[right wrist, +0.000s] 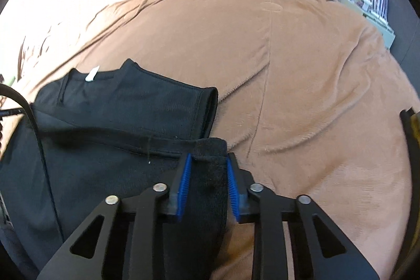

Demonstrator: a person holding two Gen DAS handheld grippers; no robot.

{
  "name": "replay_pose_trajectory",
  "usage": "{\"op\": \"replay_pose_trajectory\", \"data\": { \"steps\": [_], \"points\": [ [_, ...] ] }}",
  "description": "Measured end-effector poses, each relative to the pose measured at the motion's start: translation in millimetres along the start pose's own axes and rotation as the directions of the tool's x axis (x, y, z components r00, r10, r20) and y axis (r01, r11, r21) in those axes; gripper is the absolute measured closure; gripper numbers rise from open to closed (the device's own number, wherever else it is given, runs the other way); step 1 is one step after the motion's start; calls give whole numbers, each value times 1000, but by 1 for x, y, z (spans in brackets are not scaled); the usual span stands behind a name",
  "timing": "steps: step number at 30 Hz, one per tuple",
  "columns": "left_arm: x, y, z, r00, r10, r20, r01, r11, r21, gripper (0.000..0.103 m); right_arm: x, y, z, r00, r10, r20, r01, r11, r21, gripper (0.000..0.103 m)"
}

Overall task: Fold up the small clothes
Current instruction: 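Grasp the folded edge with both grippers and lift it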

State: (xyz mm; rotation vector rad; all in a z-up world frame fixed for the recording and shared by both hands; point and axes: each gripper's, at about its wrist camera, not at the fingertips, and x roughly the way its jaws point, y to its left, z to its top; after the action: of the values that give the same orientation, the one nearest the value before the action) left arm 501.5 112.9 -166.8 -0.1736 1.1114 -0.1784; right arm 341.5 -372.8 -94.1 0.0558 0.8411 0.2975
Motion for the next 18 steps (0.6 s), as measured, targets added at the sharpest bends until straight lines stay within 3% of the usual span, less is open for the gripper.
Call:
{"op": "replay_pose_trajectory", "data": {
  "steps": [6,18],
  "points": [
    [-2,-5,-3,1000,-13,13,13,1000,-2,95,-4,-2,2,1000,10,8,-10,1000,-7,98],
    [-43,-14,17,986,1,164,-1,1000,-1,98,-45,17,11,993,-70,90,74,996,-46,100]
  ]
}}
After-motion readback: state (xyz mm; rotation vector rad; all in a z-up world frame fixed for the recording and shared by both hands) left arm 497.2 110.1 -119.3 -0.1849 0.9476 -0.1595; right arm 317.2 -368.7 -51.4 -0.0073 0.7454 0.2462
